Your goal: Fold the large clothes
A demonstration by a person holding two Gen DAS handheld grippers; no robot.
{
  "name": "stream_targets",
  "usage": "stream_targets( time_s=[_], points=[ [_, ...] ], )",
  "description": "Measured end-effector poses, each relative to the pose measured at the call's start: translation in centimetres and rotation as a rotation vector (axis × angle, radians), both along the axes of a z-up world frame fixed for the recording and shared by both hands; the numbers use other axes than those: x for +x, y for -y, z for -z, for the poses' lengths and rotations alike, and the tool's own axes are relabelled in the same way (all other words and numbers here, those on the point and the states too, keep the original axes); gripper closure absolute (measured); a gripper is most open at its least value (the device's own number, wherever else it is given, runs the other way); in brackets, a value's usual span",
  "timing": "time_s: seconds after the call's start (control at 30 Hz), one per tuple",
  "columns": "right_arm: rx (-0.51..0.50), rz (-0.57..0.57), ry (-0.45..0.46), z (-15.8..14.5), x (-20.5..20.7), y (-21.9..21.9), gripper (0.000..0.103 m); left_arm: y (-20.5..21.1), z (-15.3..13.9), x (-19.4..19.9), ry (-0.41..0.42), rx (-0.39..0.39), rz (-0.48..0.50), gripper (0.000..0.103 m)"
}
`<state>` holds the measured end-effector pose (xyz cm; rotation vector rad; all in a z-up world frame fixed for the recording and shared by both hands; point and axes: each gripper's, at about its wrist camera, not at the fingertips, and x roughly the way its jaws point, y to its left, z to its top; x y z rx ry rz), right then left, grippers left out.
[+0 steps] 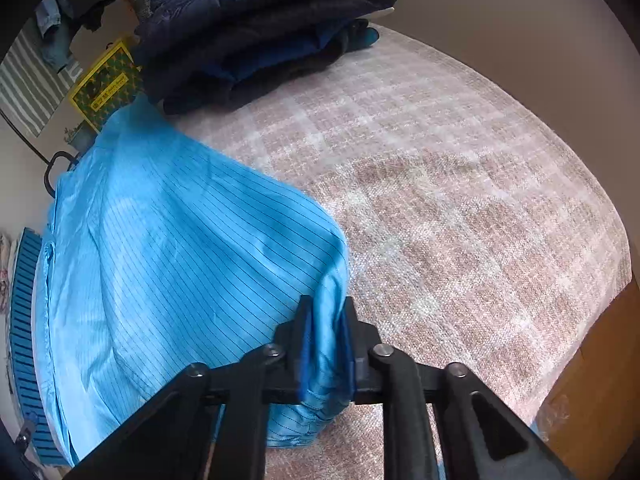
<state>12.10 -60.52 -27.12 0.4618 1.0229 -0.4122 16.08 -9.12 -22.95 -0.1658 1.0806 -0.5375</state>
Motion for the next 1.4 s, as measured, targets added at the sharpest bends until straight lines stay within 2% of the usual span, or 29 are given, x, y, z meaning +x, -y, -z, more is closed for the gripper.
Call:
stream_targets(
  time_s=[0.13,0.23,0.37,0.53,0.63,0.83,0.9,0.97,1.03,1.1,1.17,1.2,1.4],
  points=[
    [-0.269,0.103,0.118,-6.5,-2.2,-0.3,0.103,-0.1,-0.2,-0.1,0.002,-0.008,0.003,0.06],
    [-0.35,0.097,0.252,-10.7,-3.8,-2.3,0.103,0.1,-0.2,-0.1,0.007,-0.004,0.013,0.06],
    [-0.39,-0.074,0.325,-12.7,-3.3,-7.9,0.103,0.1,-0.1,0.1,0.004,-0.003,0.007,0.06],
    [-0.43,-0.416,0.345,-11.7,-1.8,-17.9,0.103,-0.6,-0.2,0.4,0.011,0.0,-0.018,0.06],
    [-0.355,-0.62,0.299,-9.1,-1.2,-23.4,0.103,-1.3,-0.2,0.7,0.008,-0.003,-0.047,0.06],
    [-0.219,-0.998,0.094,-1.2,-2.0,-31.4,0.103,-2.8,0.0,0.9,0.004,-0.005,-0.085,0.06],
    [-0.206,-1.117,0.024,1.0,-2.7,-33.1,0.103,-3.2,0.3,0.9,-0.008,-0.012,-0.091,0.06],
    [-0.24,-1.202,-0.027,2.4,-3.8,-34.3,0.102,-3.3,0.8,0.9,-0.029,-0.021,-0.1,0.06],
    [-0.237,-1.223,-0.03,2.5,-4.5,-34.7,0.094,-3.1,1.4,0.8,-0.057,-0.037,-0.097,0.06],
    [-0.172,-1.217,-0.007,1.6,-4.4,-34.1,0.092,-2.6,1.8,0.7,-0.071,-0.048,-0.089,0.06],
    [-0.119,-1.203,0.015,0.6,-4.0,-33.3,0.079,-1.9,2.1,0.4,-0.083,-0.055,-0.075,0.06],
    [-0.094,-1.191,0.03,0.1,-3.9,-32.8,0.069,-1.4,2.2,0.3,-0.092,-0.062,-0.066,0.06],
    [0.082,-1.117,0.174,-4.7,-3.3,-28.5,0.066,1.3,2.9,0.4,-0.137,-0.091,-0.024,0.06]
  ],
)
